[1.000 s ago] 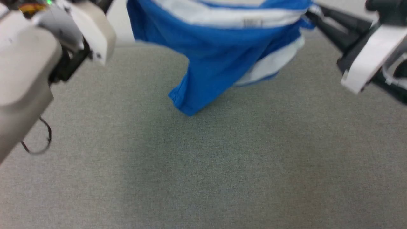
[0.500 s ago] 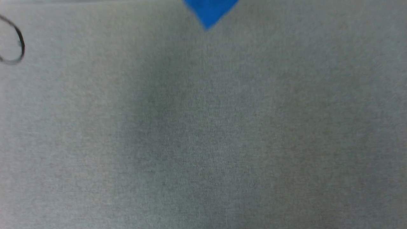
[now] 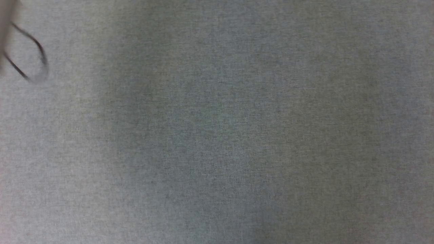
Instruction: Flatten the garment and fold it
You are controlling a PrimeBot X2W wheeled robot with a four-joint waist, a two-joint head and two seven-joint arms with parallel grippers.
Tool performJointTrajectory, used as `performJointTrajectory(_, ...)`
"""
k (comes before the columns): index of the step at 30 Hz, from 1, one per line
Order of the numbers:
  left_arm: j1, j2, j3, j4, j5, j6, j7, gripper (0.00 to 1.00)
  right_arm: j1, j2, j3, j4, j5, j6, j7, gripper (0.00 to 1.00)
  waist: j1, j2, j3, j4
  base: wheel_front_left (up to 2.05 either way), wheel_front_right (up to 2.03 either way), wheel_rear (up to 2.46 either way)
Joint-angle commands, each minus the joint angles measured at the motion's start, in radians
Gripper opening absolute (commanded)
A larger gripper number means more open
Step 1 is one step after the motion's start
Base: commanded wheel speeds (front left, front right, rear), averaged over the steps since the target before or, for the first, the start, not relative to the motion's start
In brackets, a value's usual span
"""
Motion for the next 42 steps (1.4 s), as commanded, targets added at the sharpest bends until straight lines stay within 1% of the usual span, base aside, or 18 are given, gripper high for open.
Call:
performJointTrajectory(1,0.038,-0.004,0.004,0.001,-0.011,0.006,-0.008,0.0,0.027,0.004,0.007,0.008,-0.001,-0.002,-0.014,0.0,-0.0004,0.0,-0.005,-0.005,0.0,0.0,0.0)
performJointTrajectory(4,0.164,-0.004,0.026,-0.025,-0.022,0.018,-0.012,0.0,0.116,0.018,0.055,0.021,0.007,-0.002,-0.054,0.0,-0.0004,0.0,-0.03,-0.009,0.0,0.0,0.0)
performJointTrajectory(6,0.269,0.005,0.061,-0.073,-0.019,0.034,-0.013,0.0,0.183,0.021,0.094,0.018,0.012,-0.002,-0.073,0.0,-0.0004,0.0,-0.055,-0.009,0.0,0.0,0.0)
performJointTrajectory(12,0.657,0.045,0.183,-0.227,-0.015,0.079,-0.013,0.0,0.397,-0.011,0.194,-0.036,0.044,-0.002,-0.116,0.0,-0.0004,0.0,-0.158,-0.013,0.0,0.0,0.0)
performJointTrajectory(17,0.972,0.079,0.22,-0.303,-0.015,0.096,-0.013,0.0,0.57,-0.053,0.252,-0.113,0.069,-0.002,-0.126,0.0,-0.0004,0.0,-0.257,-0.021,0.0,0.0,0.0)
performJointTrajectory(23,1.249,0.094,0.229,-0.373,-0.011,0.136,-0.013,0.0,0.771,-0.096,0.279,-0.195,0.074,-0.002,-0.094,0.0,-0.0004,0.0,-0.356,-0.023,0.0,0.0,0.0)
performJointTrajectory(30,1.48,0.122,0.232,-0.445,-0.035,0.178,-0.013,0.0,0.973,-0.141,0.285,-0.291,0.078,-0.002,-0.049,0.0,-0.0004,0.0,-0.452,-0.018,0.0,0.0,0.0)
performJointTrajectory(33,1.562,0.142,0.232,-0.477,-0.05,0.206,-0.013,0.0,1.058,-0.161,0.285,-0.328,0.086,-0.002,-0.039,0.0,-0.0004,0.0,-0.476,-0.01,0.0,0.0,0.0)
performJointTrajectory(35,1.608,0.151,0.225,-0.502,-0.06,0.216,-0.009,0.0,1.112,-0.171,0.274,-0.35,0.094,-0.002,-0.038,0.0,-0.0004,0.0,-0.485,-0.002,0.0,0.0,0.0)
performJointTrajectory(38,1.643,0.165,0.221,-0.534,-0.063,0.231,-0.004,0.0,1.166,-0.179,0.235,-0.378,0.089,-0.002,-0.043,0.0,-0.0004,0.0,-0.491,0.005,0.0,0.0,0.0)
performJointTrajectory(42,1.602,0.175,0.22,-0.572,-0.034,0.24,0.001,0.0,1.196,-0.17,0.148,-0.408,0.061,-0.002,-0.05,0.0,-0.0004,0.0,-0.485,0.004,0.0,0.0,0.0)
